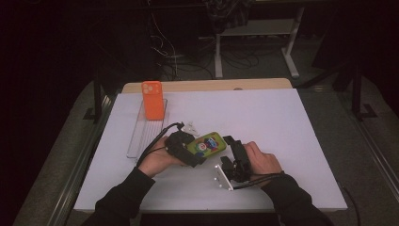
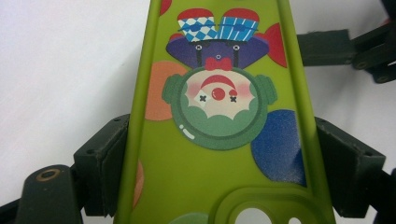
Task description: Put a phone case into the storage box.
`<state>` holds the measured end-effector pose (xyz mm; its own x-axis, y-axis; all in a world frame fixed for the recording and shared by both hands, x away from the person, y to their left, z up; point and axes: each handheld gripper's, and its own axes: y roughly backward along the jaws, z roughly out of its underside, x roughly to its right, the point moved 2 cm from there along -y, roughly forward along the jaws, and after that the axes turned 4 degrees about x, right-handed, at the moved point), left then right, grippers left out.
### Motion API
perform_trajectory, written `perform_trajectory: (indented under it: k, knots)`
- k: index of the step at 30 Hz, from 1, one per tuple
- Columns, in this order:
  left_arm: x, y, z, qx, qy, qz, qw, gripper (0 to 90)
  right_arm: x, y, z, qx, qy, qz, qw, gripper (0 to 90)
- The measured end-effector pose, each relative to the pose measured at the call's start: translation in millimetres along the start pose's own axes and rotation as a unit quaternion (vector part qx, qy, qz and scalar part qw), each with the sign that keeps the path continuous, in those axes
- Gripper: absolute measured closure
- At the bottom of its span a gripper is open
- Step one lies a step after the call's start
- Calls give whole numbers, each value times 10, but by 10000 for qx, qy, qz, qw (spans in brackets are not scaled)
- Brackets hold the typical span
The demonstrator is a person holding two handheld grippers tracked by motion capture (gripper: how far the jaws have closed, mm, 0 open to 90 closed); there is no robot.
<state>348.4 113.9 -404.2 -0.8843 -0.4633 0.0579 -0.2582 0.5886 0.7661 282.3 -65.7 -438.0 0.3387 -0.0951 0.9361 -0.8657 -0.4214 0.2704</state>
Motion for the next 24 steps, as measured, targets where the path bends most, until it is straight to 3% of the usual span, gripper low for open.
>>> perform_trajectory:
  k: [8,11,12,15,18,20,24]
  knots:
    - [52,-18,-17,12,-116,94,9999,155,-71,-15,-88,107,236,71,9996,337]
    - [64,-15,-23,33,-136,121,9998,155,-85,-22,-92,73,300,-20,9995,414]
    - [87,-27,-27,118,-5,145,9998,155,-91,-24,-93,73,300,-15,9995,437]
    - [96,-33,-30,117,-62,167,9998,155,-111,-32,-104,50,348,-127,9993,504]
    - [93,-38,-27,65,-91,190,9998,155,-127,-37,-116,6,476,-119,9988,614]
    - [105,-47,-30,129,-8,214,9997,155,-131,-39,-125,-2,527,-121,9985,643]
    - [105,-50,-45,74,-72,216,9997,154,-160,-22,-142,-36,504,-64,9987,724]
